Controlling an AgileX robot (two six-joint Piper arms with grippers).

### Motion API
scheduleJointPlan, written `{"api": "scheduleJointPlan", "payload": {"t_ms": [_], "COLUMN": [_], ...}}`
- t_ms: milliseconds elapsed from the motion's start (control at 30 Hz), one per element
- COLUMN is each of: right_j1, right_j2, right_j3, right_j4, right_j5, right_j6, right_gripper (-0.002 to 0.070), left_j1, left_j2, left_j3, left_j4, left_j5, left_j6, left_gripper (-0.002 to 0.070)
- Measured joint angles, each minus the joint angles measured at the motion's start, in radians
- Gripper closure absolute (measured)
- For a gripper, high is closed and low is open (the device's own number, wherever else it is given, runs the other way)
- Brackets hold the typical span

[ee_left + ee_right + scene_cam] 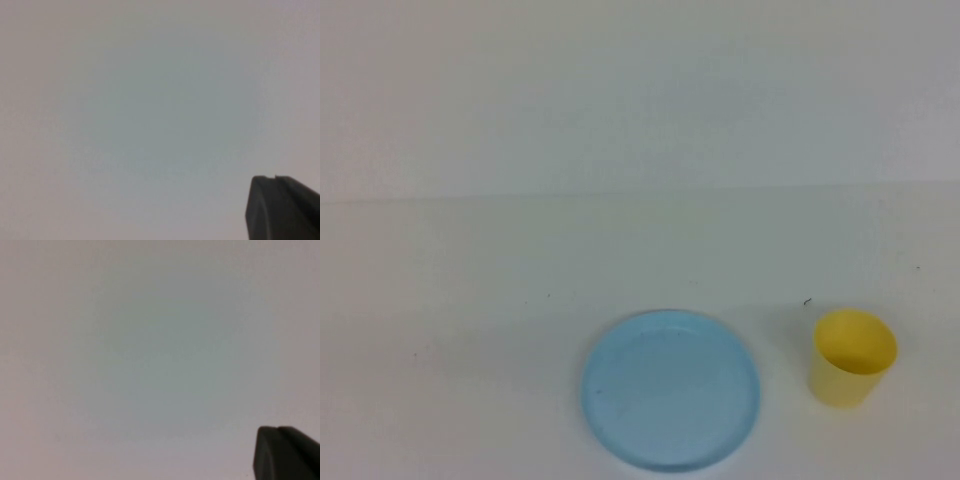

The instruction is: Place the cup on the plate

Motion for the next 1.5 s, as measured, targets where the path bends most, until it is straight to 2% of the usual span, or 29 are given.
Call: {"api": "scheduleJointPlan", "payload": {"t_ms": [133, 200, 267, 367, 433, 500, 633, 667, 733, 900, 967, 1100, 1333, 1500], "right_j1": [0.0, 0.0, 0.0, 0.001, 0.002, 0.002, 0.005, 0.005, 0.005, 0.005, 0.005, 0.005, 0.005, 0.005], "right_j2": [0.122, 0.214, 0.304, 0.449, 0.543, 0.611, 0.706, 0.717, 0.736, 0.744, 0.744, 0.744, 0.744, 0.744], "right_j3": [-0.214, -0.296, -0.374, -0.47, -0.506, -0.512, -0.512, -0.512, -0.512, -0.512, -0.512, -0.512, -0.505, -0.469], "right_j4": [0.0, 0.013, 0.062, 0.225, 0.381, 0.504, 0.617, 0.619, 0.61, 0.477, 0.439, 0.389, 0.314, 0.316], "right_j5": [0.213, 0.336, 0.492, 0.698, 0.801, 0.853, 0.902, 0.916, 0.96, 1.042, 1.053, 1.041, 1.009, 1.007], "right_j6": [0.0, -0.004, -0.059, -0.253, -0.415, -0.524, -0.602, -0.609, -0.632, -0.653, -0.657, -0.647, -0.495, -0.474], "right_gripper": [0.0676, 0.0676, 0.0676, 0.0676, 0.0676, 0.0676, 0.0676, 0.0676, 0.0676, 0.0676, 0.0676, 0.0676, 0.0675, 0.0652], "left_j1": [0.0, -0.004, -0.024, -0.073, -0.115, -0.157, -0.23, -0.252, -0.288, -0.343, -0.36, -0.37, -0.371, -0.408], "left_j2": [0.146, 0.232, 0.318, 0.472, 0.56, 0.658, 0.851, 0.898, 0.98, 1.217, 1.306, 1.433, 1.603, 1.671], "left_j3": [-0.168, -0.235, -0.278, -0.314, -0.326, -0.35, -0.435, -0.465, -0.519, -0.681, -0.73, -0.792, -0.817, -0.83], "left_j4": [-0.041, -0.096, -0.199, -0.448, -0.63, -0.769, -0.889, -0.892, -0.837, -0.47, -0.401, -0.404, -0.447, -0.423], "left_j5": [0.274, 0.415, 0.508, 0.574, 0.588, 0.622, 0.735, 0.756, 0.769, 0.786, 0.814, 0.803, 0.772, 0.749], "left_j6": [0.004, 0.059, 0.184, 0.448, 0.602, 0.754, 0.914, 0.939, 0.899, 0.6, 0.541, 0.508, 0.468, 0.468], "left_gripper": [0.0673, 0.0673, 0.0673, 0.0664, 0.0622, 0.0537, 0.0367, 0.0336, 0.0328, 0.0349, 0.0348, 0.0348, 0.0348, 0.0348]}}
